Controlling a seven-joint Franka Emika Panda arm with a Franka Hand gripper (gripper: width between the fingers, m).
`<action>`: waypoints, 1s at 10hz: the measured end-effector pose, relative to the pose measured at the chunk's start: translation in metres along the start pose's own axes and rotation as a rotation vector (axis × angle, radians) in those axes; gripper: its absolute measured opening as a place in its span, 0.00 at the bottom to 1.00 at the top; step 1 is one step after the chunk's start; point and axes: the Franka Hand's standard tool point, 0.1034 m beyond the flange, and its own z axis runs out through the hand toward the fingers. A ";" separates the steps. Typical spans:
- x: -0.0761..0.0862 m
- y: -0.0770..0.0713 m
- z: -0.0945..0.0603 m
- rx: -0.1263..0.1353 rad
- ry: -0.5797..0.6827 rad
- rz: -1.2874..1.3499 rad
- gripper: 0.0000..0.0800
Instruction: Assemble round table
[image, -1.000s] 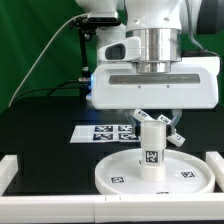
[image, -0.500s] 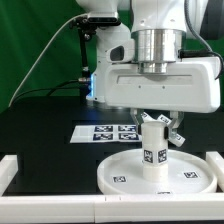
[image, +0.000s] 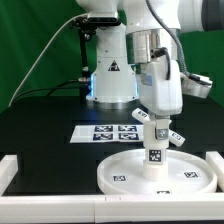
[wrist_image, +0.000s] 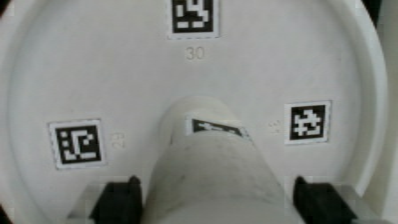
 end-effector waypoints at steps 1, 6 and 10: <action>0.000 0.000 0.001 0.000 0.001 0.013 0.51; 0.001 0.001 0.002 -0.054 -0.056 -0.583 0.79; 0.007 -0.002 0.002 -0.047 -0.037 -0.814 0.81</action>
Offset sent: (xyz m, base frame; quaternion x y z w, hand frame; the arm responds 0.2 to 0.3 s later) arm 0.0059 0.0016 -0.0078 0.0332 -0.0774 -0.3494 0.9332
